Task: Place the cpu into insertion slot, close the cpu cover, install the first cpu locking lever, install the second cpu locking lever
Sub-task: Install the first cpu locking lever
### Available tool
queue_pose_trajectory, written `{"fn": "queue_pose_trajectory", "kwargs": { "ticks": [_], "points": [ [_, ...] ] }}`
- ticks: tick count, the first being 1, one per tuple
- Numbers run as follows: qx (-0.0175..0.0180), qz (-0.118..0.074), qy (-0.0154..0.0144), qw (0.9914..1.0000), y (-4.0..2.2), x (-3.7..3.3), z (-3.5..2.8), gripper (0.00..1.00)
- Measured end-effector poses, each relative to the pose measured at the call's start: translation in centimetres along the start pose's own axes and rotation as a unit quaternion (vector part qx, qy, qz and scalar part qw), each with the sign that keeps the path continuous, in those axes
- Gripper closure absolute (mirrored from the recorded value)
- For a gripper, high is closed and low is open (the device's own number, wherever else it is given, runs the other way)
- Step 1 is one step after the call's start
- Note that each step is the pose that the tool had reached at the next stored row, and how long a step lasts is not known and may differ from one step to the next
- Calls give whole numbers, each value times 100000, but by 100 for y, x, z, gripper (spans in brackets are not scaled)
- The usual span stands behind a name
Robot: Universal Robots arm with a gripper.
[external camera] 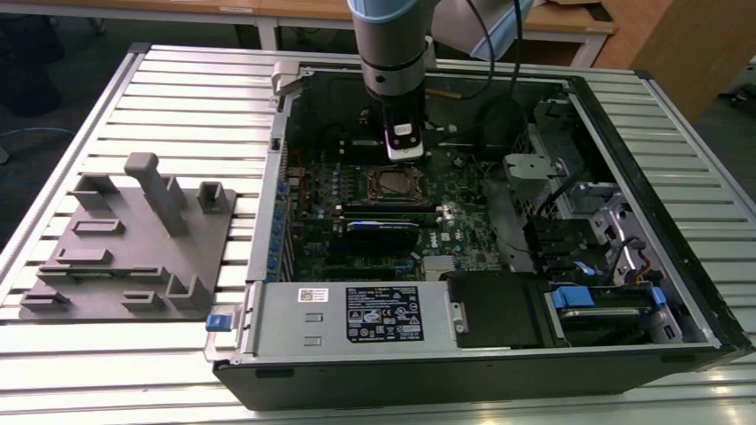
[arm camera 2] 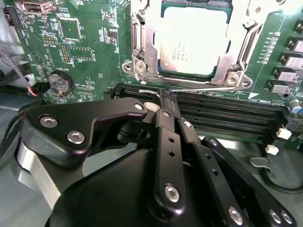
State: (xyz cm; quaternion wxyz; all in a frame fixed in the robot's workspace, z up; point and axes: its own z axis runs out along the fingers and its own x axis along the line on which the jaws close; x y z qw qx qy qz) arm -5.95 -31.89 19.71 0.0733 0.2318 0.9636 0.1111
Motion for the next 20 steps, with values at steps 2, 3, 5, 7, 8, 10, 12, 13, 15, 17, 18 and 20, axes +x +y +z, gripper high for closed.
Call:
{"fn": "queue_pose_trajectory", "kwargs": {
  "ticks": [2, 3, 5, 7, 8, 10, 12, 13, 15, 17, 18, 20],
  "points": [
    [-143, -70, -283, 99999, -1, 1, 1, 89],
    [-200, -92, -386, 99999, -1, 2, 2, 89],
    [-231, -102, -417, 99999, -1, 2, 3, 89],
    [-379, -64, -354, 99999, -3, 3, 2, 89],
    [-493, -38, -302, 99998, -4, 5, 3, 89],
    [-562, -30, -299, 99998, -5, 7, 5, 89],
    [-629, -55, -401, 99997, -6, 9, 9, 89],
    [-647, -64, -446, 99997, -7, 9, 10, 89],
    [-659, -71, -471, 99997, -7, 9, 10, 89],
    [-668, -69, -474, 99997, -7, 10, 11, 89],
    [-668, -70, -474, 99997, -7, 10, 11, 89],
    [-679, -69, -477, 99997, -9, 10, 11, 89]
  ]
}}
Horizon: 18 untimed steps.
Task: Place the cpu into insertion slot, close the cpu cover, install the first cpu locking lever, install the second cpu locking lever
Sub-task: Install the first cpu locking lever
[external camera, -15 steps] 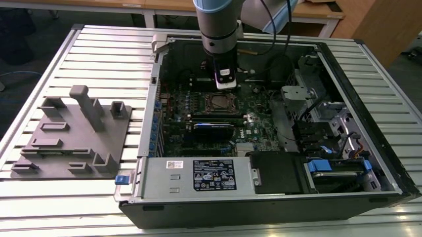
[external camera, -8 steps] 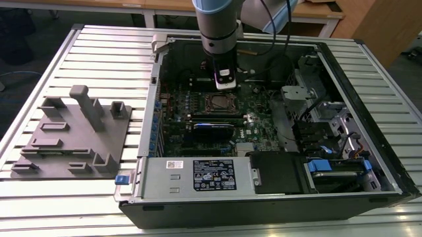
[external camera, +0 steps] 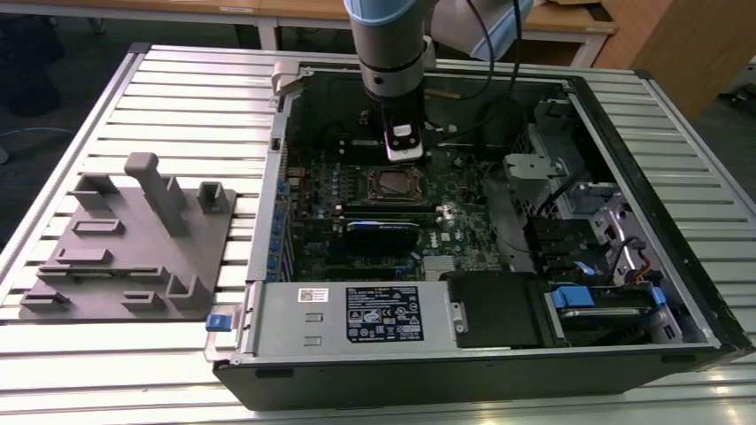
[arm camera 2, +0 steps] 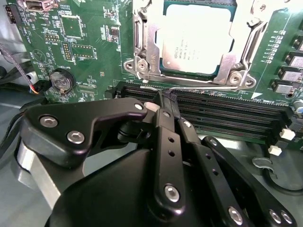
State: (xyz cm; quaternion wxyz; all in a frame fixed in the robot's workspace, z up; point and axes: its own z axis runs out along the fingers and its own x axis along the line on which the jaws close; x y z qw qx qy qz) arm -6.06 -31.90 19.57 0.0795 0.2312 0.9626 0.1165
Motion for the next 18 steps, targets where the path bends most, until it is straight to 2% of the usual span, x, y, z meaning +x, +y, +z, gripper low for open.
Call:
{"fn": "queue_pose_trajectory", "kwargs": {
  "ticks": [18],
  "points": [
    [-4, -34, -128, 100000, -26, -11, 6, 89]
  ]
}}
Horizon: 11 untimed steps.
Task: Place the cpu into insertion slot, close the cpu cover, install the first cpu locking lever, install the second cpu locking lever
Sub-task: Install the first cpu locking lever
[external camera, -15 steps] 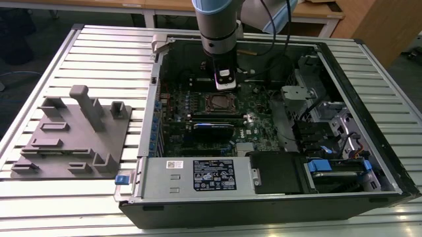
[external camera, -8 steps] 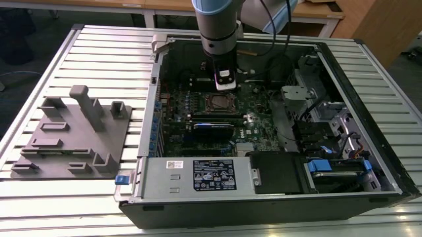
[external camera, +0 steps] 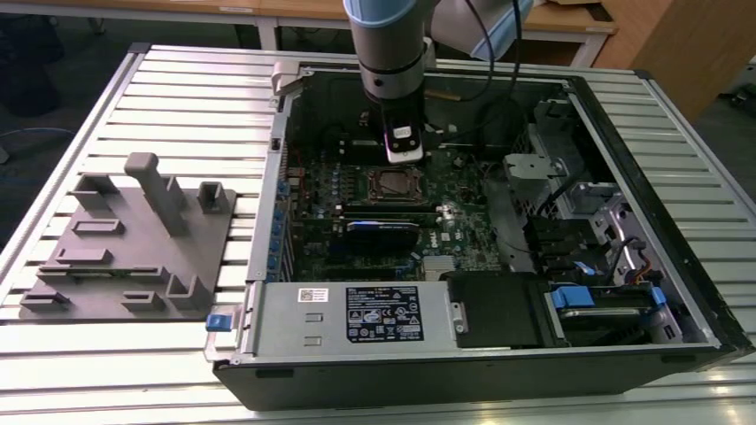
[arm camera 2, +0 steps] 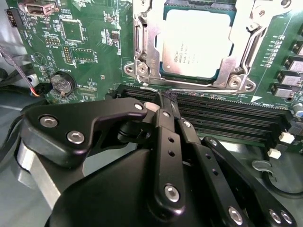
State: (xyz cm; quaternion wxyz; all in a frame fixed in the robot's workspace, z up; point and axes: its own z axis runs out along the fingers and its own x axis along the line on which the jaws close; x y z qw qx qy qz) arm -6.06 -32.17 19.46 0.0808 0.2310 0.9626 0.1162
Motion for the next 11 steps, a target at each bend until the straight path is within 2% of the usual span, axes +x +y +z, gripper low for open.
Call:
{"fn": "queue_pose_trajectory", "kwargs": {
  "ticks": [11],
  "points": [
    [-40, -19, -86, 100000, -21, -10, 4, 89]
  ]
}}
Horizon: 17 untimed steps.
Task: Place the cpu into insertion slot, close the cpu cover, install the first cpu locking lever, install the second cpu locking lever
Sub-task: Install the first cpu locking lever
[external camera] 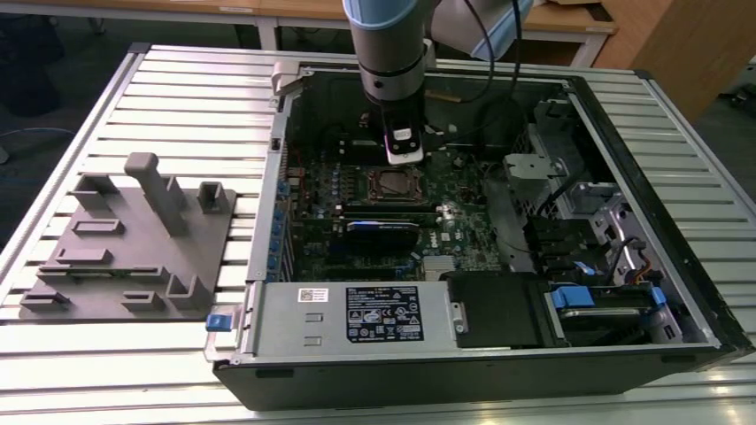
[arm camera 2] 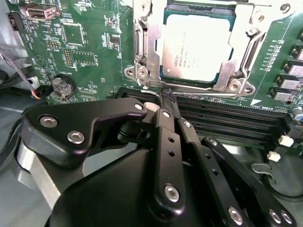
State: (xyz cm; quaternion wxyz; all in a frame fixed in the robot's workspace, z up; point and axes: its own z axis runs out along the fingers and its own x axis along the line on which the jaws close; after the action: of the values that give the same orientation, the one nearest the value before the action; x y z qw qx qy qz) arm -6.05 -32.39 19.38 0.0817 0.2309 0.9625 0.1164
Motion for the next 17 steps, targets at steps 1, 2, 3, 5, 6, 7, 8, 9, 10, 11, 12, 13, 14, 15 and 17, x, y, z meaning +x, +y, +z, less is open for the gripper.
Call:
{"fn": "queue_pose_trajectory", "kwargs": {
  "ticks": [1, 2, 3, 5, 6, 7, 8, 9, 10, 11, 12, 13, 14, 15, 17],
  "points": [
    [2, -1, 0, 100000, 0, 0, -3, 89],
    [10, -2, 2, 100000, 1, -1, -9, 89],
    [0, 2, 1, 100000, 3, -1, -14, 89],
    [-10, 0, -2, 100000, 7, -3, -26, 89],
    [-6, 0, -2, 100000, 9, -4, -34, 89],
    [-6, 0, -1, 100000, 11, -5, -42, 89],
    [-2, -1, 0, 100000, 13, -5, -49, 89],
    [-3, 0, 0, 100000, 14, -6, -53, 89],
    [-16, 2, -4, 100000, 15, -6, -52, 89],
    [-17, -3, -3, 100000, 15, -6, -52, 89],
    [-3, -4, 0, 100000, 19, -4, -52, 89],
    [1, -3, -1, 100000, 22, -2, -52, 89],
    [-2, 3, -3, 100000, 26, 0, -51, 89],
    [-2, 0, 1, 100000, 29, 2, -50, 89],
    [-5, -3, -1, 100000, 34, 5, -49, 89]
  ]
}}
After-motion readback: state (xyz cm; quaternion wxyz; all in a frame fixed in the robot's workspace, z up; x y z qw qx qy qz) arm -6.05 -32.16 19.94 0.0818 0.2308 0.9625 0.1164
